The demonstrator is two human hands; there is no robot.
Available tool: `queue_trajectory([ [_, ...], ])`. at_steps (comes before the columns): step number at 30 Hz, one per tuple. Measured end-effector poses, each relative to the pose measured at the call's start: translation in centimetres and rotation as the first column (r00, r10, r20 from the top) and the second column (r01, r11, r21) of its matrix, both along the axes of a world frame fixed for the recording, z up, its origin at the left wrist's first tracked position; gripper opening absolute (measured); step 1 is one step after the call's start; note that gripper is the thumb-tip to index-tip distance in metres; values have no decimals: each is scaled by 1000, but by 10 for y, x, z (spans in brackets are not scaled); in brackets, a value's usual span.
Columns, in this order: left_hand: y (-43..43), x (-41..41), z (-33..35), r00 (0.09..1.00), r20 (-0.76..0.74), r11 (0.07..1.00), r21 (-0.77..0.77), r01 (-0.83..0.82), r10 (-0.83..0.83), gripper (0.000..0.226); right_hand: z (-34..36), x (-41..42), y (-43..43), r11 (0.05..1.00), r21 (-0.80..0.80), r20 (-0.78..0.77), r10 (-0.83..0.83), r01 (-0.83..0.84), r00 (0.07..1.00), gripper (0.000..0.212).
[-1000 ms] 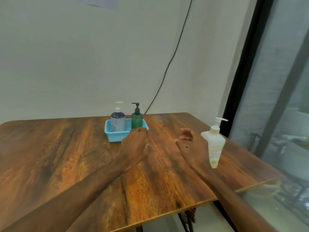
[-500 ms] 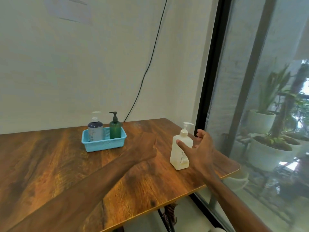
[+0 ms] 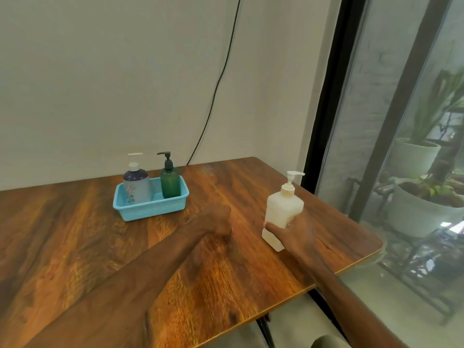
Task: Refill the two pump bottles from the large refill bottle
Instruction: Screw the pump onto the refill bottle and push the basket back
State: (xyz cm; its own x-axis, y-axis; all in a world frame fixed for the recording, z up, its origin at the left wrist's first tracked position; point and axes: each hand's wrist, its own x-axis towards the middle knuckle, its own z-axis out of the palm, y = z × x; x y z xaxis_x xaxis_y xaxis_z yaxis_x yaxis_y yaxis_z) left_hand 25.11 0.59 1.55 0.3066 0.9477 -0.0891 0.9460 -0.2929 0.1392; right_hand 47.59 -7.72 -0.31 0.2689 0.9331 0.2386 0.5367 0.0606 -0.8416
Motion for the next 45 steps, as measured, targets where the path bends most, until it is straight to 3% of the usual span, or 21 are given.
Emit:
queue_trajectory([
  [12, 39, 0, -13, 998, -17, 989, -136, -61, 59, 65, -13, -11, 23, 998, 53, 35, -40, 38, 999, 87],
  [19, 27, 7, -11, 994, -59, 984, -151, -96, 87, 58, -11, -23, 22, 998, 54, 49, -13, 10, 999, 93],
  [22, 25, 4, -11, 996, -36, 984, -156, -86, 81, 52, -14, -16, 15, 999, 30, 54, 12, -13, 998, 88],
  [26, 30, 1, -1, 997, -27, 982, -171, -79, 75, 62, -13, -6, 17, 999, 1, 14, 39, -39, 999, 79],
  [28, 40, 0, 7, 997, -51, 982, -176, -66, 57, 53, -5, -5, 27, 999, 11, 2, 36, -37, 999, 77],
  [32, 67, -5, 15, 995, -89, 984, -169, -59, 45, 44, 16, -11, 70, 999, 33, -54, 14, -13, 998, 81],
  [37, 112, -9, 17, 994, -94, 978, -195, -73, 55, 81, 57, -19, 169, 996, 62, -29, 73, -71, 997, 80],
  [45, 162, -6, 27, 998, -68, 965, -263, -14, -4, 87, 63, -44, 325, 984, 175, 7, -47, 45, 999, 81],
])
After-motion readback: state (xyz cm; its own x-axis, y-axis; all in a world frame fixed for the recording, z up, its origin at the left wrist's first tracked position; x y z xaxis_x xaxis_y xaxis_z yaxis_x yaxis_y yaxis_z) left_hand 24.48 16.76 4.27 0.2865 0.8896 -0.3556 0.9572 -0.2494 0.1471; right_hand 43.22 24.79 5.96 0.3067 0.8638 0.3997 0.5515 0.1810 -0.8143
